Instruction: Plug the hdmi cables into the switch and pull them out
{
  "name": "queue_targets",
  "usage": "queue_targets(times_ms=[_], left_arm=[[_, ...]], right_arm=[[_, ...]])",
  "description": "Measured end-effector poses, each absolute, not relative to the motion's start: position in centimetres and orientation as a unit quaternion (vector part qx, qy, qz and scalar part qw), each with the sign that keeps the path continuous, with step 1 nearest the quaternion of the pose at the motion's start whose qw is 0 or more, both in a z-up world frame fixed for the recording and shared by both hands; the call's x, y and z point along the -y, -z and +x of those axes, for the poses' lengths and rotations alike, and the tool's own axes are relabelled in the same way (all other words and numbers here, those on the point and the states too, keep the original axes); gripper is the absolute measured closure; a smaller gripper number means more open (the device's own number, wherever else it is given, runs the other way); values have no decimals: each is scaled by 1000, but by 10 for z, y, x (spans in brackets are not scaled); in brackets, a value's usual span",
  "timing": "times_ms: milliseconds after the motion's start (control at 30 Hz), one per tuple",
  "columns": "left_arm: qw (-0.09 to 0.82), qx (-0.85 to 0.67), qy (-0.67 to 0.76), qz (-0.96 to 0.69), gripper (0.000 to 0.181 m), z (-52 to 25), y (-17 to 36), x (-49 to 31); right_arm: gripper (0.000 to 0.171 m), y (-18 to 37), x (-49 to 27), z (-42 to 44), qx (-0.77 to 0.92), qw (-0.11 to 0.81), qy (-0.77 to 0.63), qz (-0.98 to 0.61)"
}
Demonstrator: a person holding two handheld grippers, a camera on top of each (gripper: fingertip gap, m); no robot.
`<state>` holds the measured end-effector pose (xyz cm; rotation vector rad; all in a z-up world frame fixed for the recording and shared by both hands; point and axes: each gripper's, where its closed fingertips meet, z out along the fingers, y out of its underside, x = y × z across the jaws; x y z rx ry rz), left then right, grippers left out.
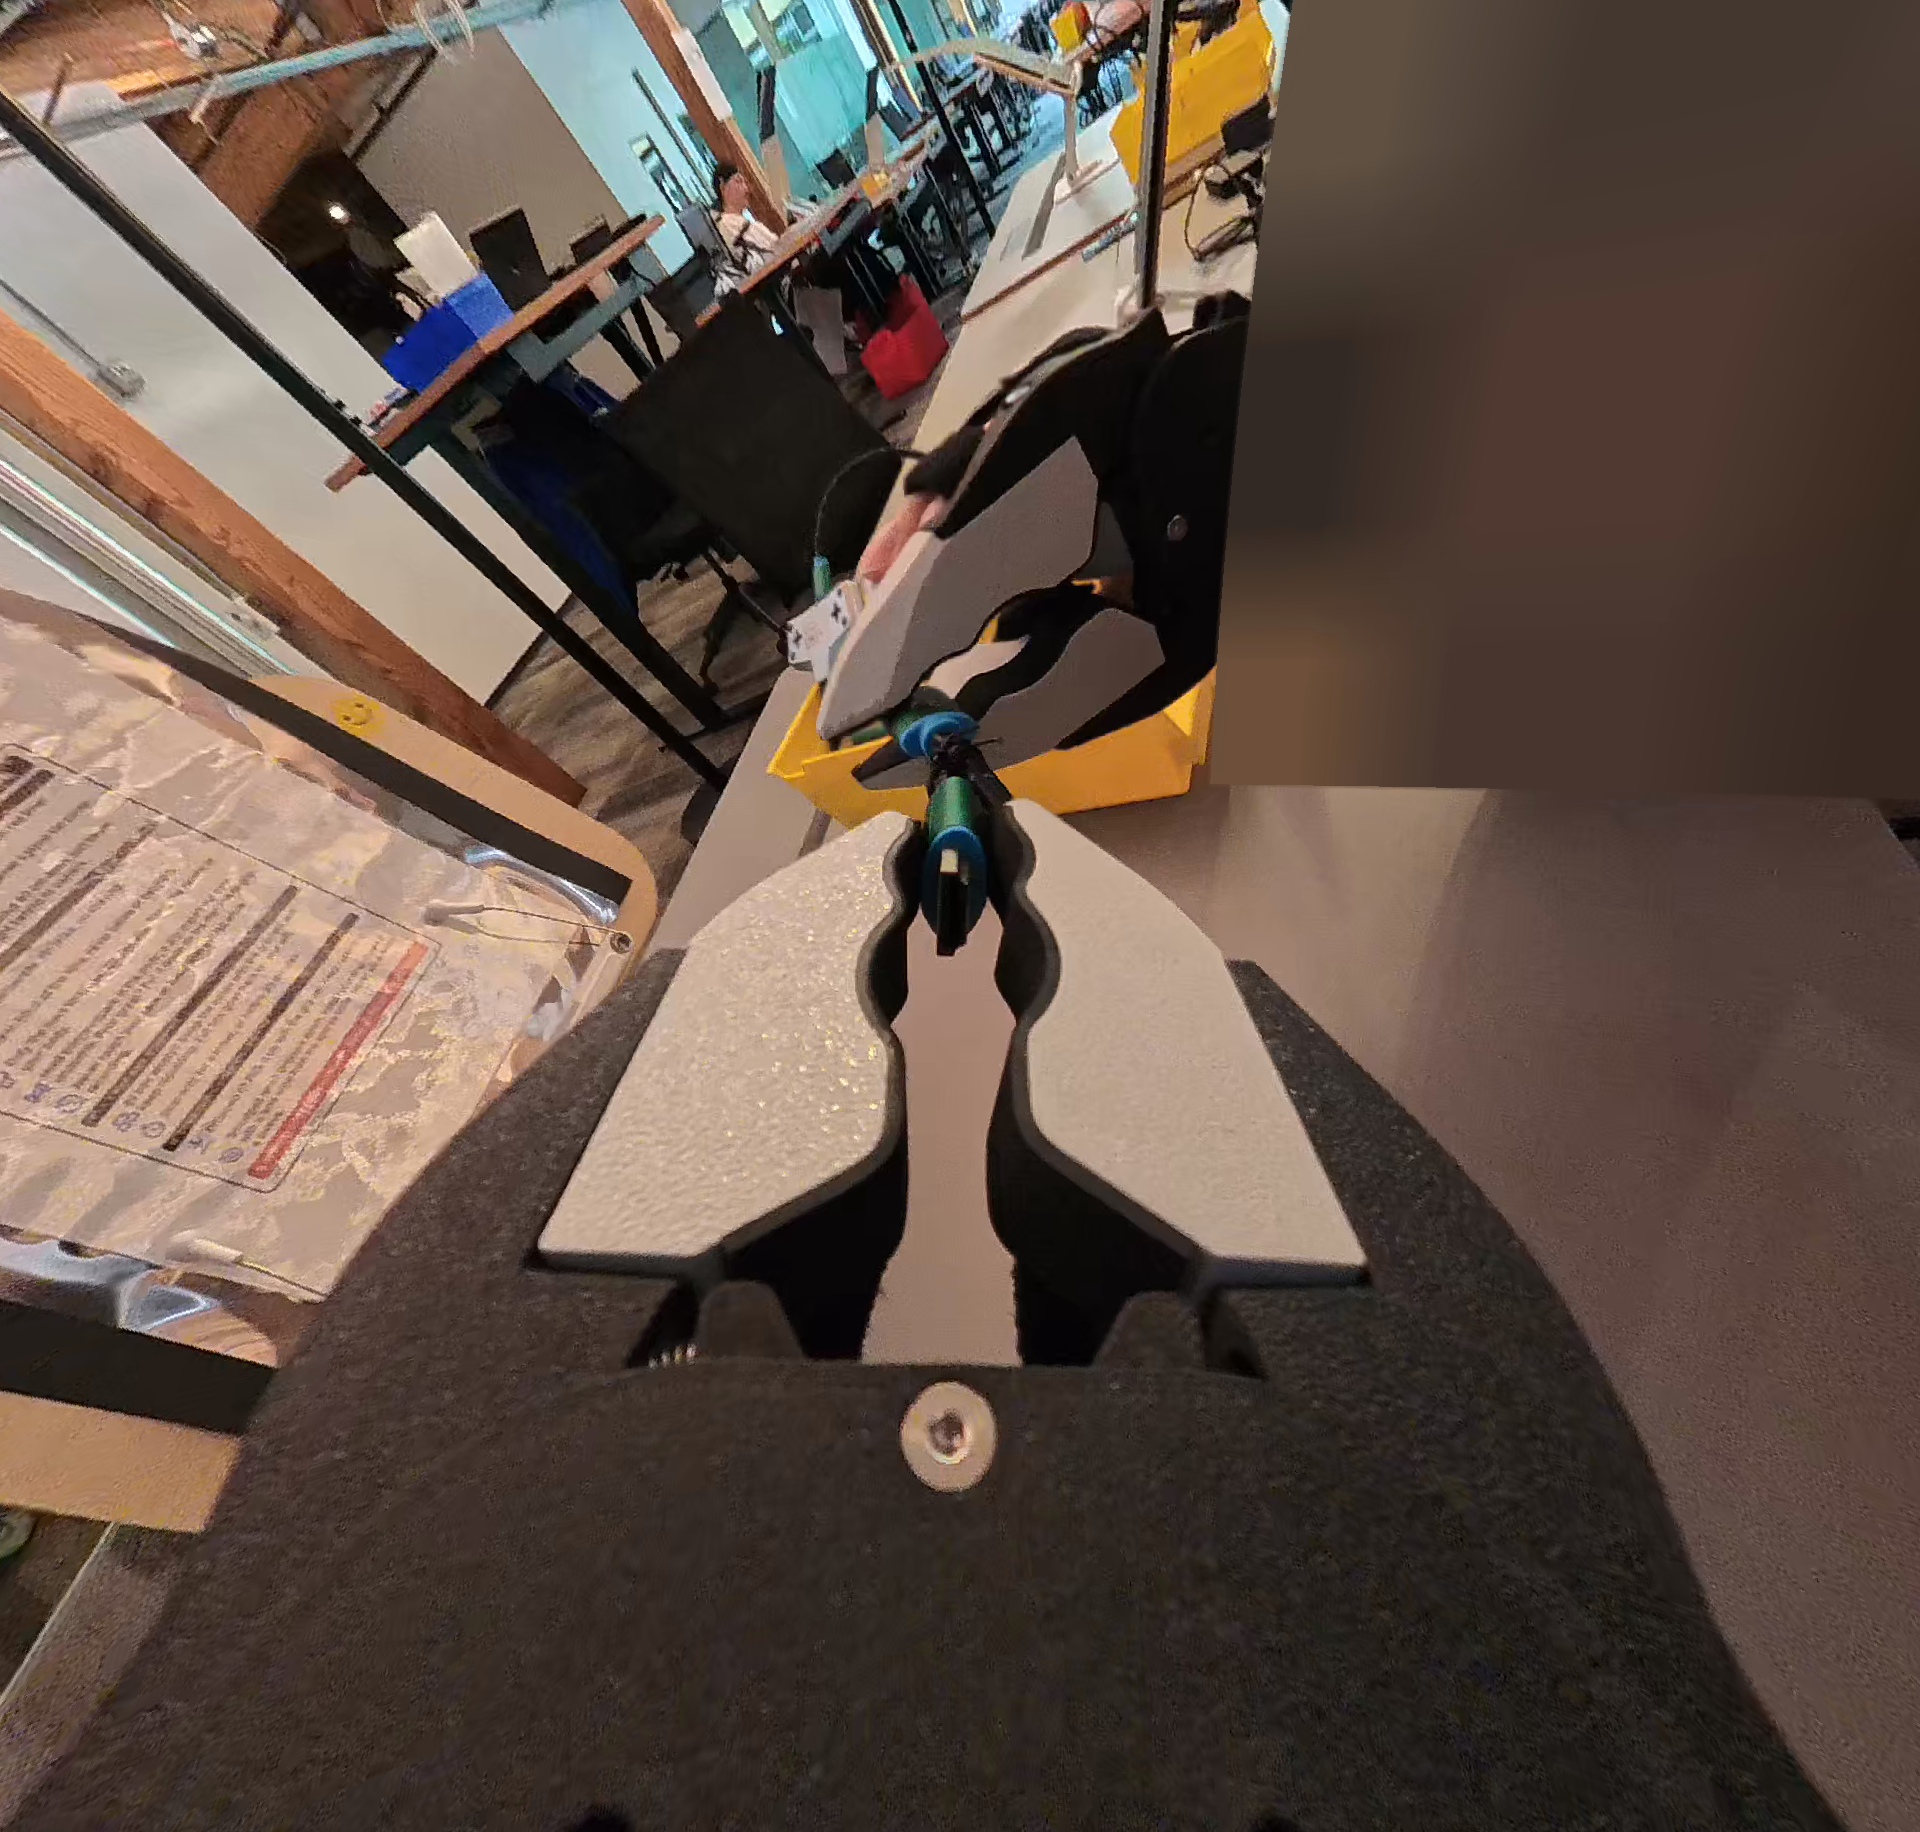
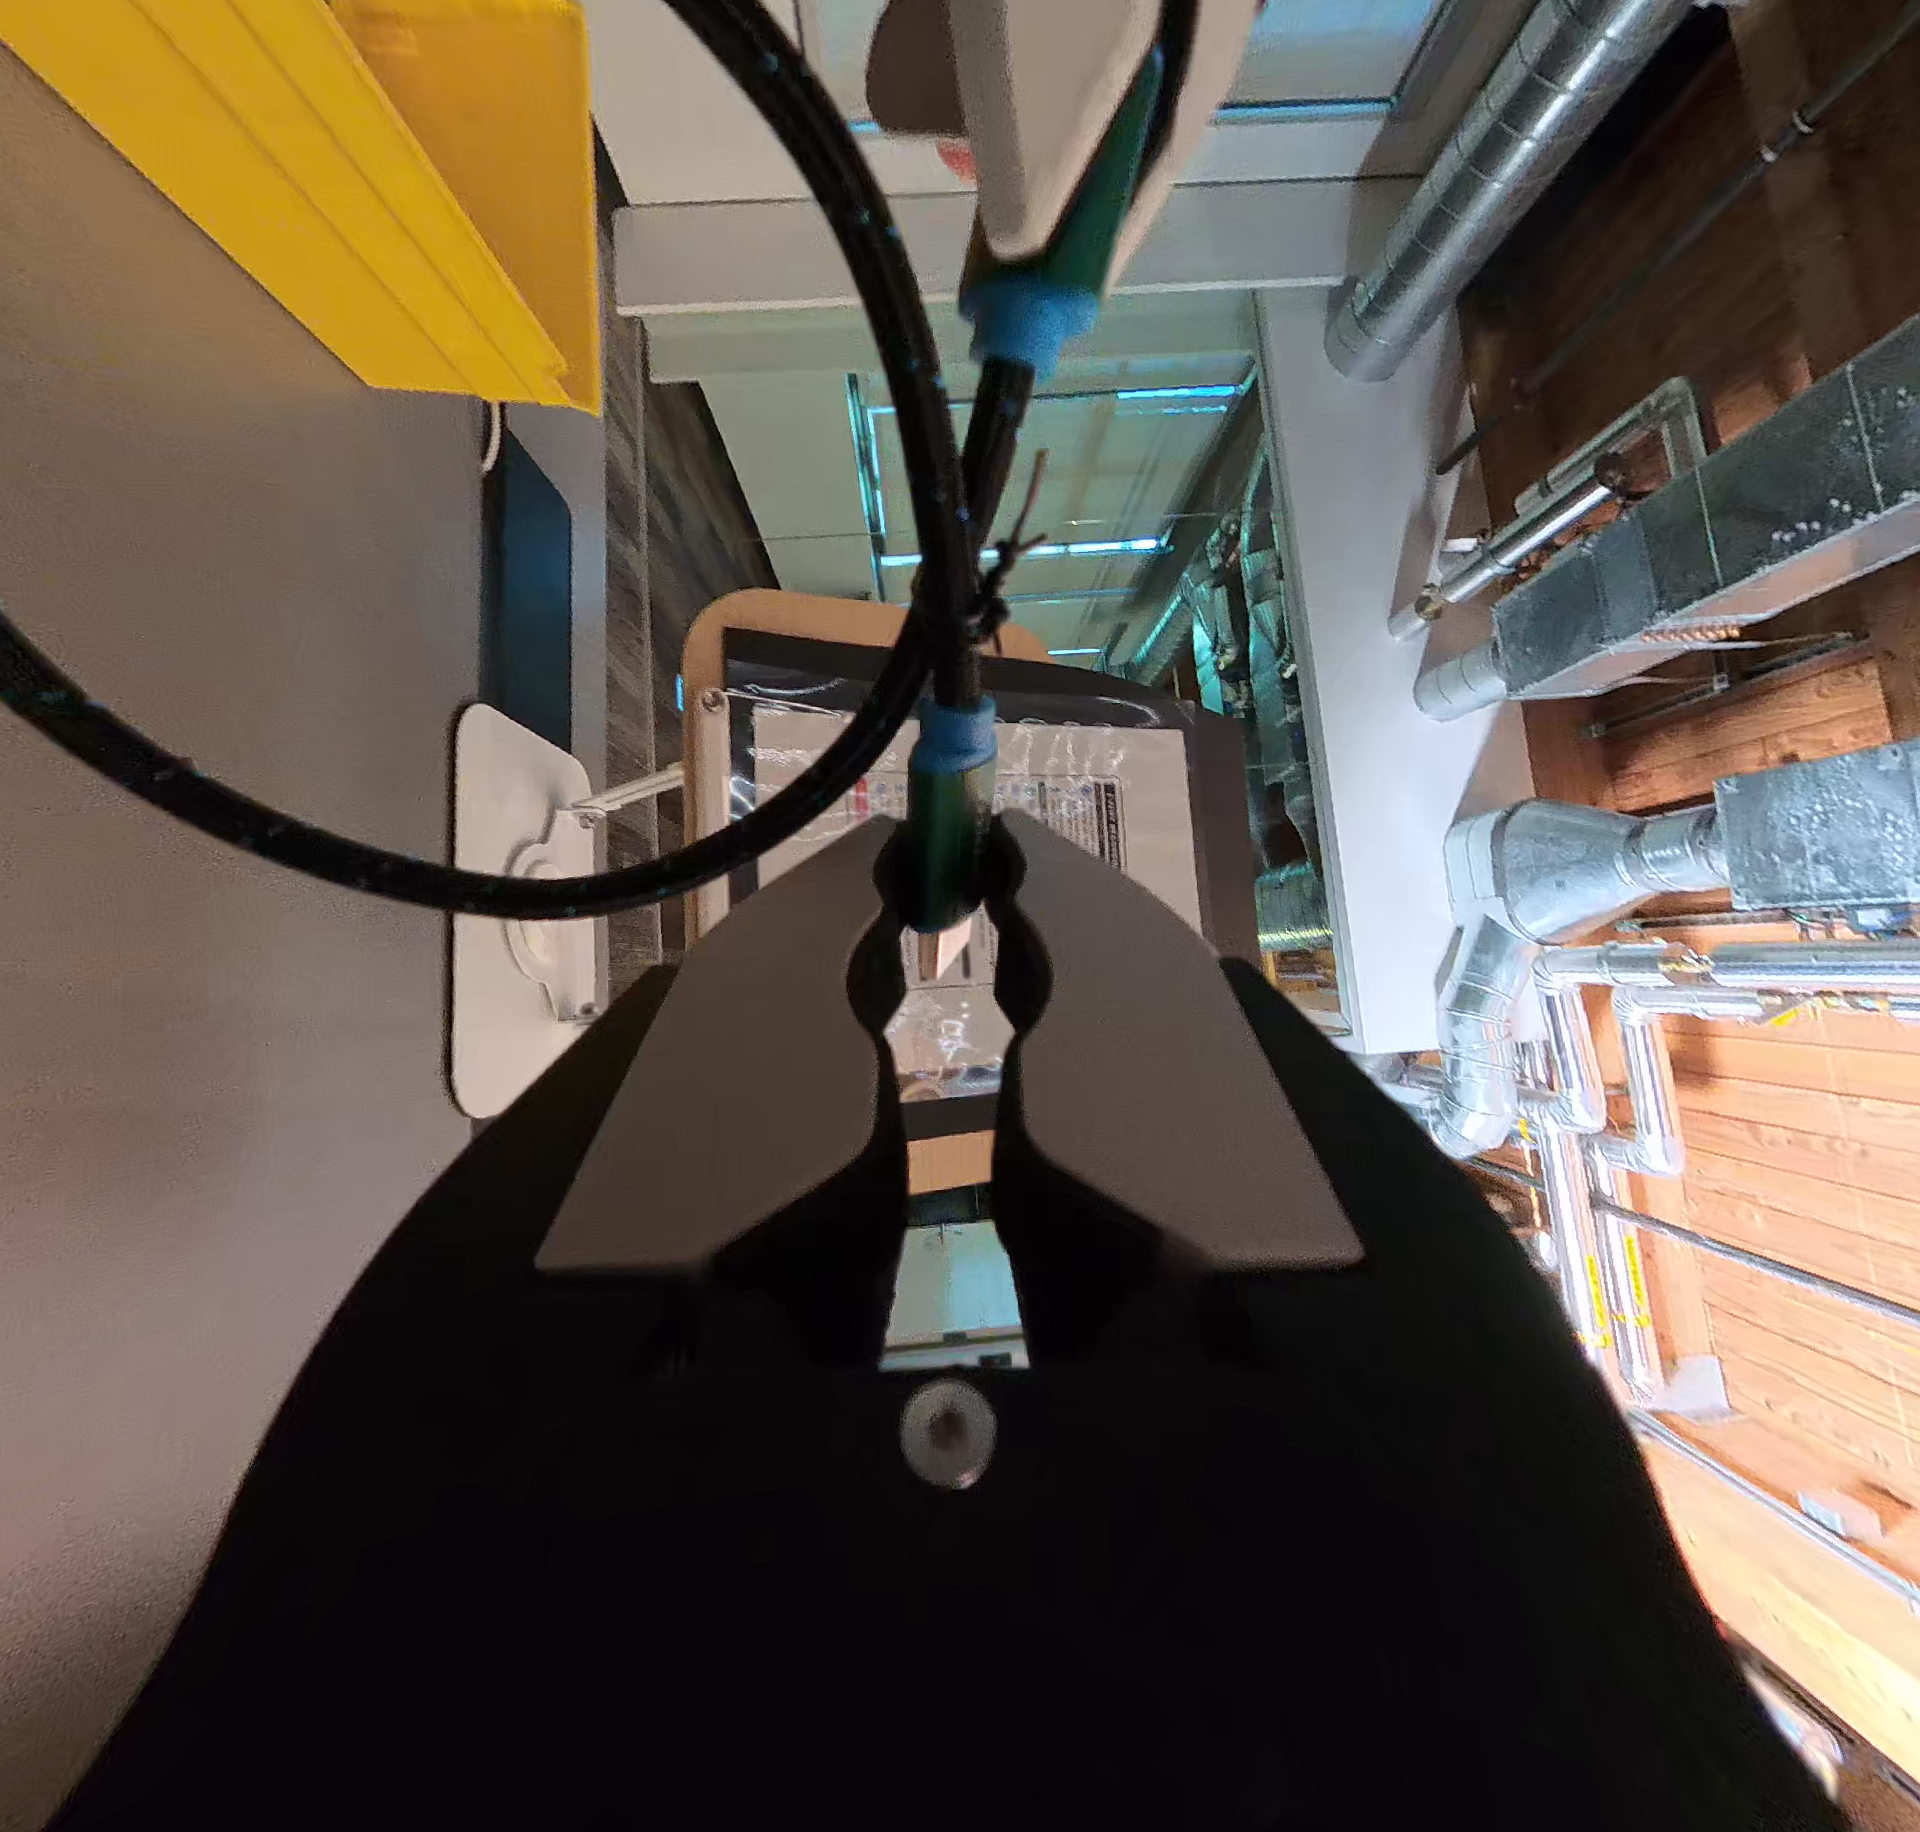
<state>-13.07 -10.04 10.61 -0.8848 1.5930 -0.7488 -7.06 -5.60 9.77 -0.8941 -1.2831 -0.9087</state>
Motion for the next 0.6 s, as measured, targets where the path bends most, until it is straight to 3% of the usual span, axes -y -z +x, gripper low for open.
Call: queue_targets(times_ms=[600], left_arm=[[588, -620, 371, -365, 170, -165, -141, 90]], right_arm=[[157, -111, 52, -35, 521, 636, 344, -453]])
